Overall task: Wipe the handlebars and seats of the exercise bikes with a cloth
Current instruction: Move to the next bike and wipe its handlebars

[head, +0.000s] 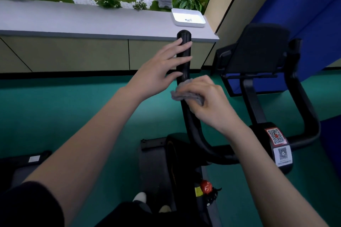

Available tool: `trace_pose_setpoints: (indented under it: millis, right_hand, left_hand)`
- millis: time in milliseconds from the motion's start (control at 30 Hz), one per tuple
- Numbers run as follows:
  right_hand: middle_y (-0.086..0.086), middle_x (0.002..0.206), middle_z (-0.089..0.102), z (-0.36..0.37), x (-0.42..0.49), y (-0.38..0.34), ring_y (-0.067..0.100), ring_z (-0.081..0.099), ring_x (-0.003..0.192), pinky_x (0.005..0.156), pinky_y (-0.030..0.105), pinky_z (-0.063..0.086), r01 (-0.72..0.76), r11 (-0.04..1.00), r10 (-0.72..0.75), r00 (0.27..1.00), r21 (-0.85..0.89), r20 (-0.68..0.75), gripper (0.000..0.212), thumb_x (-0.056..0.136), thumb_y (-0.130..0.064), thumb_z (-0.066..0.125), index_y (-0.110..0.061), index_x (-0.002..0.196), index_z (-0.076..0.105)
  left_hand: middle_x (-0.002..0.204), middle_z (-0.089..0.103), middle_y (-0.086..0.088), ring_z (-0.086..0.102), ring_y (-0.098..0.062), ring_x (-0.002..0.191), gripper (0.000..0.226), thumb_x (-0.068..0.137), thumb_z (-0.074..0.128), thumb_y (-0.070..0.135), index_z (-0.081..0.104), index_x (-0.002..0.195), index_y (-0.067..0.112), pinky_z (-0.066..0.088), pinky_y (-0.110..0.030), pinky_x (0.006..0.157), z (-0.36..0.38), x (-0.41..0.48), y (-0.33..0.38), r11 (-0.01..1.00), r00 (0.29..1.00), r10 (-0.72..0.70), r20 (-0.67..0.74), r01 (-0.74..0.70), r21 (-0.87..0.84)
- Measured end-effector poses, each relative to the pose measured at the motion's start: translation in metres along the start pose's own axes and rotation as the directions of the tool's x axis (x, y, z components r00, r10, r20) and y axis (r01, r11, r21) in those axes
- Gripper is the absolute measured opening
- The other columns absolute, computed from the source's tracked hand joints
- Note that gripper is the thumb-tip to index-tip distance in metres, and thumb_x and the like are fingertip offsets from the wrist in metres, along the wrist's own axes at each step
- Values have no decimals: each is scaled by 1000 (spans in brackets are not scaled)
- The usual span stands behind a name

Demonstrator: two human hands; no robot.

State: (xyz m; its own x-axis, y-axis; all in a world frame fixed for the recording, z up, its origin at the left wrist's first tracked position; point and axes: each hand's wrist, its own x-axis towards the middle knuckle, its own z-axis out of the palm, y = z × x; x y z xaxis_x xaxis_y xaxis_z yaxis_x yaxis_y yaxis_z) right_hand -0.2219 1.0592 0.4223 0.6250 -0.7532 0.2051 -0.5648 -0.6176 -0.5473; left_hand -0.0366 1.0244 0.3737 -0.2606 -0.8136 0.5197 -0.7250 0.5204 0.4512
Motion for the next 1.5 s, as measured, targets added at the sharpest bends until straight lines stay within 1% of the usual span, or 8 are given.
trace_pose_setpoints:
  millis: [233,467,567,700,900,1067,1233,1500]
  right_hand:
    - [-14,91,64,-12,-55,-2,8,52,98,84,14,43,47,995,-63,982,92,178,34,73,12,60,-12,92,75]
    - [-5,93,70,-3,-21,11,9,64,90,81,22,48,-250,939,300,932,238,-203,29,84,-2,59,-22,100,72]
    - [-5,89,72,6,-31,13,9,65,89,81,20,48,-284,938,319,930,197,-180,29,85,-4,58,-21,102,73]
    - [-18,80,72,0,-58,18,-5,65,80,70,11,45,-299,926,333,935,232,-120,21,80,-16,60,-31,87,73]
    - [-12,88,69,2,-7,40,12,65,95,91,33,51,-422,840,503,841,341,-199,21,87,-13,61,-21,103,72]
    - [9,95,72,18,15,44,28,67,94,91,48,50,-478,741,535,845,472,16,16,92,-12,54,-15,97,69]
    - [3,87,72,16,-11,51,18,68,81,74,32,49,-486,707,494,859,513,134,17,94,-13,52,-16,93,68]
    - [9,87,71,13,0,65,22,68,75,65,29,53,-565,551,469,818,614,333,22,91,1,49,-9,101,65]
  left_hand:
    - [153,30,5,18,-16,145,45,90,61,12,52,134,16,28,-36,114,-2,-1,4,1000,1000,-7,14,7,-16]
    - [154,28,5,16,-14,145,45,91,59,10,51,135,16,18,-21,114,-3,-2,9,999,999,-36,21,36,-10]
    - [154,28,5,16,-13,145,45,91,59,11,51,135,16,13,-12,111,-4,-1,8,999,999,-36,18,36,-9]
    - [154,26,9,14,-11,145,46,92,58,11,50,136,18,22,-23,110,-1,-2,9,999,999,-48,12,48,-5]
    - [154,26,10,13,-9,145,46,92,57,12,49,137,20,19,-20,110,-1,-1,9,999,999,-51,20,51,12]
    - [154,27,9,14,-10,145,46,92,58,12,50,136,19,15,-12,109,0,-1,8,999,999,-47,13,47,24]
    - [154,27,8,14,-11,145,45,92,57,10,49,136,19,25,-22,108,4,-2,7,999,999,-39,-4,39,19]
    - [154,26,10,14,-10,145,45,92,57,12,50,136,20,27,-24,107,4,-1,6,999,999,-32,-4,32,34]
